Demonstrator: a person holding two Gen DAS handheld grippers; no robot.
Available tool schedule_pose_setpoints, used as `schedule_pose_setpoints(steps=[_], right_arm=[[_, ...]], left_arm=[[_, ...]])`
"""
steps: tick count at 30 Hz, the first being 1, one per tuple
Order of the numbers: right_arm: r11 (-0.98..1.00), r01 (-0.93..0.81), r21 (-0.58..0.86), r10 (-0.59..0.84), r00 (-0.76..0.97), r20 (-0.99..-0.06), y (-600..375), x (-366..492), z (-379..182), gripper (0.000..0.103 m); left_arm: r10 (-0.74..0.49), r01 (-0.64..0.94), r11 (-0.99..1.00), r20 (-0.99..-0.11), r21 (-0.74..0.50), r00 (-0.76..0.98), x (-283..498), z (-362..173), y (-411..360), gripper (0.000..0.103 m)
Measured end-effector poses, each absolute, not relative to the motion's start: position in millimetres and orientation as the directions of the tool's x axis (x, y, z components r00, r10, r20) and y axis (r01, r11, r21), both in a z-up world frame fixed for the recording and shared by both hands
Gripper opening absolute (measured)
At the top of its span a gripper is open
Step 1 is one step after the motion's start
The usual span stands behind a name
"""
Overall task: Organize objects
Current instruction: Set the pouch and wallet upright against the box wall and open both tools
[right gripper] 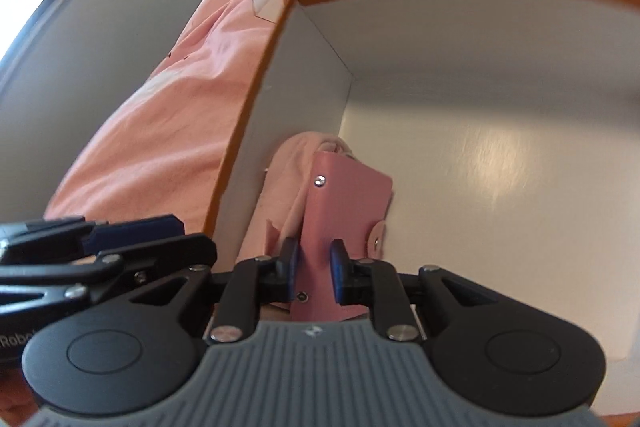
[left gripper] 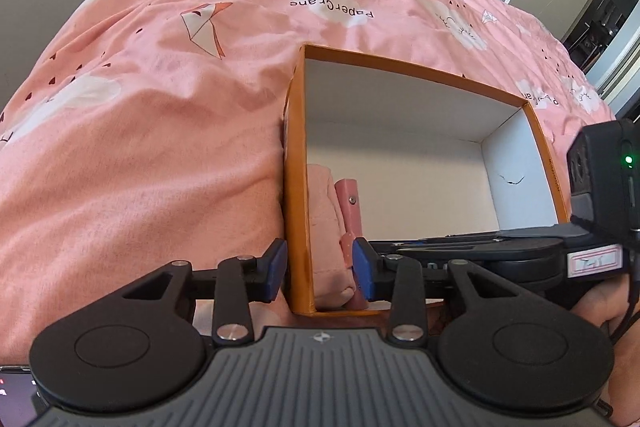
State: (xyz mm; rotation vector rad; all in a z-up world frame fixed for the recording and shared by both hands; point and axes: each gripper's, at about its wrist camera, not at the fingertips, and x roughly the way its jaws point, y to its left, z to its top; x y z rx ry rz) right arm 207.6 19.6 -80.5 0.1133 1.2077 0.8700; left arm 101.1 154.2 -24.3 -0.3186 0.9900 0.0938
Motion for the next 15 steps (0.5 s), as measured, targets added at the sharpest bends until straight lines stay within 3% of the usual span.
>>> schedule_pose_setpoints(steps=[3, 9, 15], right_arm=[[0.676, -0.503, 0.539, 0.659, 0.085, -0.748, 10.1, 208.0, -82.3, 0.021], [0.681, -0.483, 0.550, 0.662, 0.085, -0.745, 15.1, 208.1, -85.9, 0.022], [0.691, -0.490, 0.531, 0.637, 0.065, -0.768, 28.1, 207.3, -91.9, 0.022]], left_arm=[[-0.076, -0.234, 0.945, -0.847, -0.230, 0.525, 106.0, -34.6, 154.5, 0.040], [-0.035, -0.232, 0.958, -0.875, -0.166, 0.484, 106.2, -46.6, 146.7, 0.008], [-0.013, -0.260, 0.955, -0.900, -0.140, 0.437, 102.7, -63.6, 142.4, 0.007]])
